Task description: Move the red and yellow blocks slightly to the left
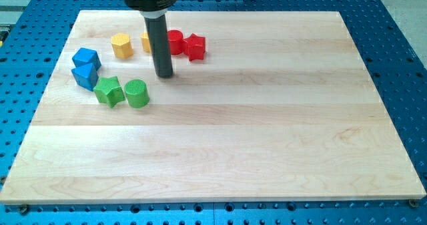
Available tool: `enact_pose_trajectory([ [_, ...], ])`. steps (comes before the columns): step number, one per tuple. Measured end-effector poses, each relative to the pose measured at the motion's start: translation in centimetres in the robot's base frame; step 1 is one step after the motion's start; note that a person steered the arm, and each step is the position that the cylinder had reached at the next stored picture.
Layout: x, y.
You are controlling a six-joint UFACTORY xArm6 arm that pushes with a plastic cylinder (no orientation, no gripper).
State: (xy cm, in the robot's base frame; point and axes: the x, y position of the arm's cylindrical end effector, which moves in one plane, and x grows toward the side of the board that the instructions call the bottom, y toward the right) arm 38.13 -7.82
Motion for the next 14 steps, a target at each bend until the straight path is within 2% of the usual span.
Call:
enact_pose_trajectory([
  [1, 1.4, 13.1],
  [2, 2.4, 21.9],
  [3, 2.4, 24.7],
  [5, 1.1, 24.9],
  [6, 0.0, 21.9],
  [7, -2.2, 14.9],
  [8, -4.1, 10.6],
  [9, -5.2, 8.0],
  [12, -7.8, 5.2],
  [13, -3.9, 8.0],
  [14, -5.2, 6.0],
])
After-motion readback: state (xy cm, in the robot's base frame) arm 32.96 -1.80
